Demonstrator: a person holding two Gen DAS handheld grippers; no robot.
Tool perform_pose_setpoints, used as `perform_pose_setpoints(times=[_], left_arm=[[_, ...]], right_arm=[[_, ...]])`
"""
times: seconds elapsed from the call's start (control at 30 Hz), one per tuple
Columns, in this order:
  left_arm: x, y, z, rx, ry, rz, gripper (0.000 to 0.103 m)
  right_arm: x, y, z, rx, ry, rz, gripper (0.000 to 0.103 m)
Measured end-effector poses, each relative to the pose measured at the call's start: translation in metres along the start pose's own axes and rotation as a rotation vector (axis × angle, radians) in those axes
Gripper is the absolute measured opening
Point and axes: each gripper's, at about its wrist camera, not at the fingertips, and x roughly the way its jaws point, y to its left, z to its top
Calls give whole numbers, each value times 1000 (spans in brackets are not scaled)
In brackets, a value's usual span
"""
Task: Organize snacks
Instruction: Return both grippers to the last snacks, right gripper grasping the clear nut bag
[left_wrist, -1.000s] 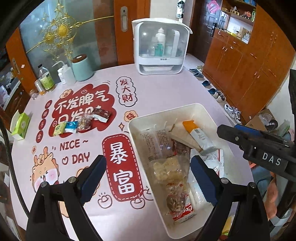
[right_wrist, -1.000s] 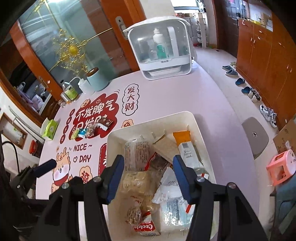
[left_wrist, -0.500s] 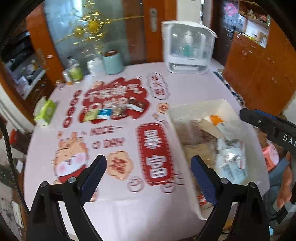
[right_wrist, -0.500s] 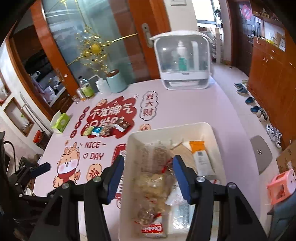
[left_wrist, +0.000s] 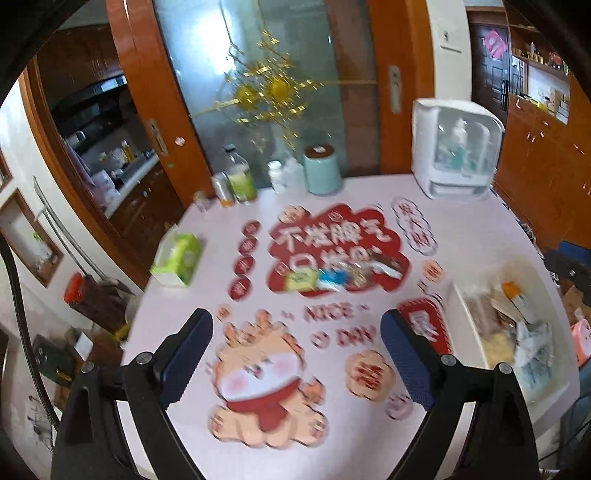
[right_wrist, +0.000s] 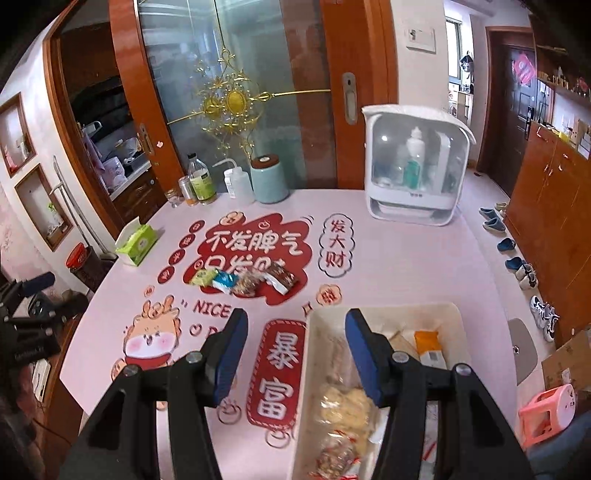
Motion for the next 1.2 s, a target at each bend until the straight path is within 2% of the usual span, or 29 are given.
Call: perform_pose_setpoints(times=[0.17, 0.3, 0.5, 0.7, 0.8, 1.0, 1.2], left_arm=[[13, 43, 32, 38, -44, 5, 92], [37, 66, 52, 93, -66, -17, 92], [100, 77, 63, 208, -26, -100, 92], [168, 63, 55, 351, 26, -173, 92], [210, 51, 48, 435, 72, -236, 92], [284, 30, 31, 549, 179, -279, 92], [341, 10, 13, 604, 262, -297, 92]], right_arm=[[11, 28, 27, 12, -8, -28, 55], [35, 43, 42, 67, 16, -38, 55], [86, 56, 52, 191, 97, -3, 55], [147, 74, 55, 213, 208, -45, 55], [178, 75, 55, 229, 264, -39, 55], [240, 75, 50, 268, 367, -23, 55], [306, 64, 33, 371, 472, 8, 55]])
